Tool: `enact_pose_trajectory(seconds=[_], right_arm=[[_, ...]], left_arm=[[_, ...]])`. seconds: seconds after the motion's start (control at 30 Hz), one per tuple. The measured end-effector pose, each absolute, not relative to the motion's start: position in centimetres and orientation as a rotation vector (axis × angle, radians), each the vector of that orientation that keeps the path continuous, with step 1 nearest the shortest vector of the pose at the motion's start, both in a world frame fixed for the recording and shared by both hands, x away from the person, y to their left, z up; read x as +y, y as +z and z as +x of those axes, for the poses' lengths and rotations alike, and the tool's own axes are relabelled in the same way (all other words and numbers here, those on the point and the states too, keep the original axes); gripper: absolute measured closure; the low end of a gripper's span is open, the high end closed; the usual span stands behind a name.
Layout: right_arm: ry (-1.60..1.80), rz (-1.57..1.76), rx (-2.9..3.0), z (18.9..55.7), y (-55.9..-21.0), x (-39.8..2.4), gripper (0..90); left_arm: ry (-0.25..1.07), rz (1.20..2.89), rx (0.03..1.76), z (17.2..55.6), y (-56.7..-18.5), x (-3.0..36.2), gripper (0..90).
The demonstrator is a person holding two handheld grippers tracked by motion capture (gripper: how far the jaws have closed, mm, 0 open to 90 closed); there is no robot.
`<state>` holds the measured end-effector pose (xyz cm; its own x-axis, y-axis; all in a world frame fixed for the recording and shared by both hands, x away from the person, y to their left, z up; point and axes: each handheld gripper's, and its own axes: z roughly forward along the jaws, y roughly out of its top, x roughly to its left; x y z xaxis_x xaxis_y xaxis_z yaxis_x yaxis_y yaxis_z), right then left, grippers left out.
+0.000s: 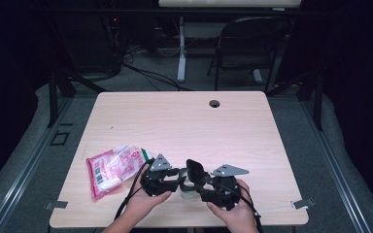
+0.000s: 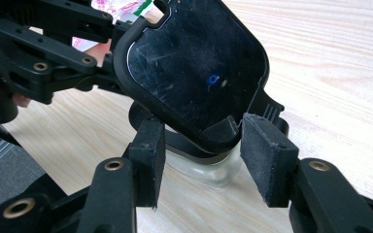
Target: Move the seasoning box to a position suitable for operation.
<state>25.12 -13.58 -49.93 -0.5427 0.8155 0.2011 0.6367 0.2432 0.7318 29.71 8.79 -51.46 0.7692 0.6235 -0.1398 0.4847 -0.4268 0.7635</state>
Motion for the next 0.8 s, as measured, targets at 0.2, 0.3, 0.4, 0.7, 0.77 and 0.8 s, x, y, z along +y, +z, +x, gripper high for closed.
enact_pose_trajectory(seconds=[0.2,0.3,0.4,0.7,0.77,0.8], right_arm=[[1.194,1.373,2.285,25.1,-50.0,-13.6,52.2],[1.194,1.373,2.286,25.1,-49.9,-13.6,52.8],[1.192,1.374,2.284,25.1,-49.9,-13.8,54.7],[1.211,1.381,2.249,24.9,-49.6,-14.7,63.7],[1.216,1.384,2.243,24.9,-49.6,-15.1,67.4],[1.216,1.384,2.243,24.9,-49.6,-15.1,67.4]], left_arm=[[0.223,2.121,0.831,30.3,-51.7,8.6,62.7],[0.233,2.118,0.831,30.3,-51.8,8.5,63.1],[0.236,2.119,0.828,30.2,-51.8,8.5,63.3],[0.238,2.099,0.833,30.2,-52.0,8.6,63.8],[0.235,2.102,0.831,30.2,-51.9,8.7,63.7],[0.235,2.102,0.831,30.2,-51.9,8.7,63.7]])
